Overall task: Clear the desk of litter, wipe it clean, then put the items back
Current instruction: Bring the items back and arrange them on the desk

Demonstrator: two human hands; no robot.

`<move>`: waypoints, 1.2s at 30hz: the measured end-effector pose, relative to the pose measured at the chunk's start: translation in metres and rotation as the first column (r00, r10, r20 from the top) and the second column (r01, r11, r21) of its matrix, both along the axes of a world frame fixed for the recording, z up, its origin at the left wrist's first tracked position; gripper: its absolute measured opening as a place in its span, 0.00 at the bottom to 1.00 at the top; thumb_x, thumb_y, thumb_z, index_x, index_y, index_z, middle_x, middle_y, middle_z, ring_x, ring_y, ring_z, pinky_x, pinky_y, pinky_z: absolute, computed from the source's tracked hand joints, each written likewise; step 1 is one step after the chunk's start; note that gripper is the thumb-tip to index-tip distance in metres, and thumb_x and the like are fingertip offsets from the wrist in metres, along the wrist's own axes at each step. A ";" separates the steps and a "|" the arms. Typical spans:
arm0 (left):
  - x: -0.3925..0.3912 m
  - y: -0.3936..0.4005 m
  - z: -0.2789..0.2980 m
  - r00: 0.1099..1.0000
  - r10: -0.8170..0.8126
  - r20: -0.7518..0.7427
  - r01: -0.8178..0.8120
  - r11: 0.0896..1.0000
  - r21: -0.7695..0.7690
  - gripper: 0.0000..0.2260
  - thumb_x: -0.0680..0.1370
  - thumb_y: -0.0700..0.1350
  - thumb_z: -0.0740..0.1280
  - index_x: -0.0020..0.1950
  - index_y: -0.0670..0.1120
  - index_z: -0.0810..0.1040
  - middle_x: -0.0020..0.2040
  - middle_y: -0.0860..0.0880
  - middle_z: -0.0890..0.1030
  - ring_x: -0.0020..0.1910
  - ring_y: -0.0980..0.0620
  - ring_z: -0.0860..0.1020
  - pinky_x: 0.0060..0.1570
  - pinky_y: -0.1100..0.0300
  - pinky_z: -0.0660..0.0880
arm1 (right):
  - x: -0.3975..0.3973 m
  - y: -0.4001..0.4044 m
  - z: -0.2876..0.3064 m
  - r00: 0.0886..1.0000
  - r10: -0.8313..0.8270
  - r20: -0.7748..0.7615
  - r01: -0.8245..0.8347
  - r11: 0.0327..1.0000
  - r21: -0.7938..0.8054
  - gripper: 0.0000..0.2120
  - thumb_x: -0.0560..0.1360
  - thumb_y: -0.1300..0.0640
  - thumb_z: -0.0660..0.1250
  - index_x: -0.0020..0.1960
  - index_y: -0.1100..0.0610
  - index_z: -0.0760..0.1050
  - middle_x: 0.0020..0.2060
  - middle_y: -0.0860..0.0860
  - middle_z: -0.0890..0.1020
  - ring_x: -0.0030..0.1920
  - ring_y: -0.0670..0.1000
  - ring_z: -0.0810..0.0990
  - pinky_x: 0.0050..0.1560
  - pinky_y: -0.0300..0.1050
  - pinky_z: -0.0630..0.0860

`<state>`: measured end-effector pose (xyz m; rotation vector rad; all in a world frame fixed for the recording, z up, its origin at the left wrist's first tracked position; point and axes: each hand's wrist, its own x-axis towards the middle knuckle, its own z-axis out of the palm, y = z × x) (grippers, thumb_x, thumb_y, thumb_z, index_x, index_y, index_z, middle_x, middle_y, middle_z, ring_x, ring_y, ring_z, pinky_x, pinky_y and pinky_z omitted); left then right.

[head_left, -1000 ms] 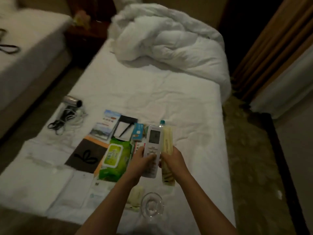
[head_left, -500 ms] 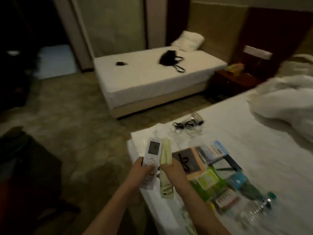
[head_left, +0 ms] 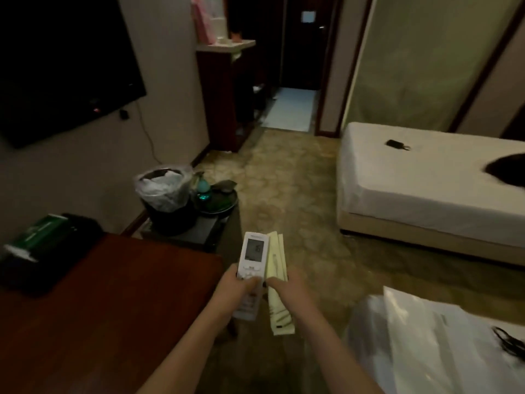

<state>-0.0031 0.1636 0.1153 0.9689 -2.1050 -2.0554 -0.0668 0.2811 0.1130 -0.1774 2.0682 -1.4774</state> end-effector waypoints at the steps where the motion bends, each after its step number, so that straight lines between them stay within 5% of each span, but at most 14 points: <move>1: 0.002 -0.016 -0.003 0.999 0.037 0.010 -0.037 0.999 0.007 0.13 0.77 0.40 0.66 0.61 0.47 0.71 0.53 0.49 0.79 0.47 0.53 0.80 0.41 0.58 0.76 | -0.002 -0.018 -0.002 0.999 0.044 0.004 -0.044 0.999 -0.007 0.13 0.77 0.59 0.64 0.61 0.53 0.72 0.51 0.50 0.78 0.50 0.49 0.77 0.40 0.37 0.73; 4: 0.004 -0.059 -0.012 0.990 0.139 0.037 -0.140 0.990 0.011 0.15 0.76 0.41 0.67 0.62 0.48 0.71 0.56 0.49 0.80 0.52 0.50 0.79 0.51 0.53 0.76 | -0.013 -0.071 -0.009 0.983 0.184 0.008 -0.184 0.983 0.015 0.16 0.77 0.59 0.64 0.64 0.55 0.73 0.55 0.50 0.80 0.52 0.48 0.78 0.43 0.36 0.73; 9: -0.002 -0.125 -0.030 0.935 0.343 0.095 -0.347 0.937 0.037 0.12 0.77 0.42 0.67 0.58 0.51 0.69 0.52 0.53 0.78 0.50 0.52 0.78 0.47 0.56 0.74 | -0.042 -0.161 -0.024 0.918 0.395 0.034 -0.396 0.918 0.036 0.13 0.77 0.61 0.63 0.62 0.55 0.72 0.50 0.49 0.78 0.48 0.47 0.76 0.37 0.33 0.70; 12: -0.004 -0.166 -0.037 0.885 0.452 0.115 -0.457 0.889 0.028 0.12 0.77 0.42 0.67 0.58 0.50 0.69 0.53 0.49 0.78 0.50 0.50 0.78 0.46 0.55 0.75 | -0.061 -0.219 -0.031 0.845 0.533 0.044 -0.535 0.843 0.055 0.13 0.77 0.62 0.62 0.61 0.55 0.72 0.52 0.51 0.78 0.50 0.48 0.76 0.44 0.39 0.73; 21: 0.021 -0.243 -0.043 0.558 0.807 0.193 -0.824 0.566 0.016 0.13 0.75 0.42 0.70 0.58 0.46 0.71 0.51 0.47 0.80 0.48 0.50 0.79 0.39 0.58 0.74 | -0.064 -0.354 -0.050 0.530 0.840 0.118 -0.847 0.517 0.127 0.16 0.75 0.63 0.64 0.62 0.57 0.73 0.49 0.55 0.81 0.48 0.55 0.81 0.45 0.47 0.78; 25: 0.051 -0.250 -0.057 0.430 0.866 0.255 -0.897 0.442 0.012 0.07 0.76 0.40 0.69 0.48 0.49 0.72 0.47 0.47 0.80 0.44 0.50 0.78 0.37 0.60 0.73 | -0.035 -0.383 -0.070 0.423 0.885 0.195 -0.905 0.401 0.144 0.13 0.75 0.64 0.64 0.59 0.59 0.74 0.48 0.57 0.82 0.44 0.54 0.81 0.44 0.47 0.78; 30: 0.083 -0.277 -0.076 0.412 0.863 0.293 -0.901 0.434 -0.012 0.10 0.74 0.42 0.71 0.47 0.50 0.70 0.44 0.49 0.79 0.42 0.54 0.78 0.36 0.64 0.70 | -0.007 -0.414 -0.081 0.407 0.878 0.250 -0.910 0.369 0.186 0.12 0.75 0.65 0.64 0.56 0.54 0.70 0.47 0.57 0.81 0.43 0.53 0.81 0.43 0.47 0.79; 36: 0.114 -0.316 -0.108 0.492 0.775 0.397 -0.828 0.557 -0.063 0.15 0.71 0.43 0.74 0.48 0.50 0.68 0.44 0.52 0.77 0.40 0.57 0.77 0.36 0.64 0.73 | 0.004 -0.457 -0.093 0.430 0.877 0.214 -0.877 0.348 0.332 0.14 0.74 0.65 0.67 0.58 0.59 0.70 0.49 0.57 0.80 0.44 0.54 0.82 0.40 0.46 0.79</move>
